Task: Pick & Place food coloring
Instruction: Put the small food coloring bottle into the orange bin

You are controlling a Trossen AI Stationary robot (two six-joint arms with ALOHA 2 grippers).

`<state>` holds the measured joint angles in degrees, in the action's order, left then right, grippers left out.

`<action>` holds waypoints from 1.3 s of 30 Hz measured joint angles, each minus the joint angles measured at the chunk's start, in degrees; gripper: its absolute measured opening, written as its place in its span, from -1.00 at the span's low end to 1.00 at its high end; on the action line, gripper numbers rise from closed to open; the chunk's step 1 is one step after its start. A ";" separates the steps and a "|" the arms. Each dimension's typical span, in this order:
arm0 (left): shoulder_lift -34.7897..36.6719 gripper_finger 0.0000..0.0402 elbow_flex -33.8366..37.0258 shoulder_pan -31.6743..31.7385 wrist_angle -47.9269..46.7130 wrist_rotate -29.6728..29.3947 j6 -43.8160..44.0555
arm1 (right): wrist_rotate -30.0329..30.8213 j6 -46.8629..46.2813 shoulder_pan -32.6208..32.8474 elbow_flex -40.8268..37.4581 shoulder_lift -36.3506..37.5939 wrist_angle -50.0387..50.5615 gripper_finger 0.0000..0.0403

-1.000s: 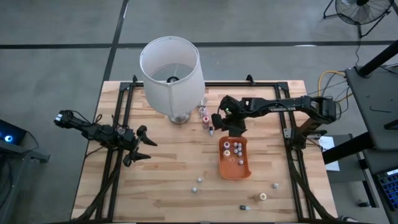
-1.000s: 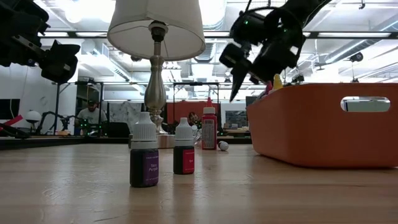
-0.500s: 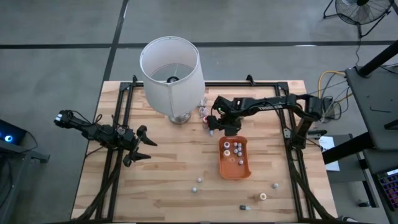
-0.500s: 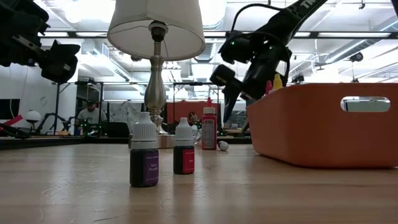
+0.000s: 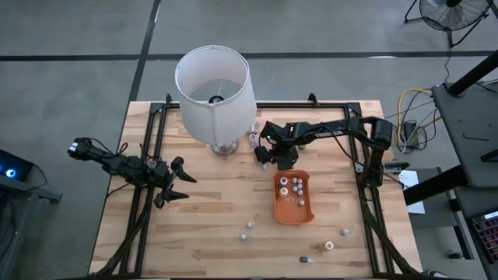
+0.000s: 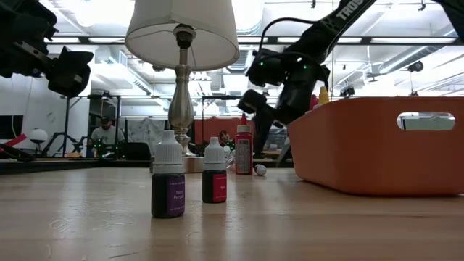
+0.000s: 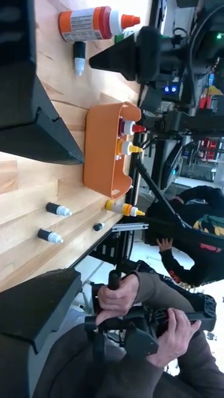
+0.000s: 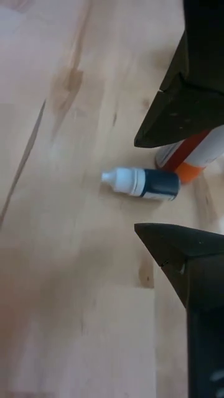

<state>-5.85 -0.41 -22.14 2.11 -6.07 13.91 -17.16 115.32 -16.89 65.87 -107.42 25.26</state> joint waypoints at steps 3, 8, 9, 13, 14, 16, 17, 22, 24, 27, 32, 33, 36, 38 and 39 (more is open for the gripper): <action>0.00 0.29 0.01 -0.02 0.00 0.00 0.00 | -0.19 1.58 0.12 -0.06 -0.56 0.07 0.00; 0.01 0.29 0.00 -0.02 0.00 0.00 0.00 | -1.03 1.69 0.39 -0.11 -0.54 -0.05 0.00; 0.00 0.29 -0.02 -0.02 0.00 0.00 0.00 | -1.04 1.69 0.44 -0.11 -0.54 -0.07 0.00; 0.00 0.29 0.00 -0.02 0.00 0.00 0.00 | -1.12 1.69 0.68 -0.13 -0.71 -0.36 0.00; 0.00 0.29 -0.02 -0.02 0.00 0.00 0.00 | -1.10 1.69 0.82 -0.11 -1.19 -0.94 0.00; 0.00 0.29 0.00 0.00 0.00 0.00 0.00 | -1.07 1.69 0.91 0.06 -1.89 -0.93 0.00; 0.01 0.29 0.01 -0.02 0.00 0.00 0.00 | -1.08 1.69 1.02 0.31 -2.42 -0.69 0.00; 0.00 0.29 -0.01 0.00 0.00 0.00 0.00 | -1.14 1.68 1.24 2.21 -4.04 -0.23 0.00; 0.02 0.29 0.00 -0.01 0.00 0.00 0.00 | -1.05 1.69 1.27 2.95 -4.15 -0.65 0.00; 0.02 0.29 0.00 -0.02 0.00 0.00 0.00 | -1.06 1.67 1.27 4.03 -4.31 -1.00 0.00; 0.02 0.29 -0.01 -0.02 0.00 0.00 0.00 | -0.95 0.43 1.31 5.01 -6.20 -0.78 0.00; 0.01 0.29 -0.01 0.01 0.00 0.00 0.00 | -0.95 0.38 1.37 5.18 -6.43 -0.91 0.00; 0.00 0.29 -0.02 -0.02 0.00 0.02 0.00 | -0.96 0.34 1.67 5.79 -7.03 -0.51 0.00; 0.02 0.29 -0.01 -0.01 0.00 0.00 0.00 | -0.95 0.14 1.82 6.36 -7.38 -0.11 0.00; 0.00 0.29 0.01 -0.02 0.00 0.02 0.00 | -0.94 0.15 1.93 6.60 -7.42 0.15 0.00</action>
<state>-5.84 -0.40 -22.15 2.11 -6.05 13.91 -18.10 115.47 -14.96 72.47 -114.84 25.41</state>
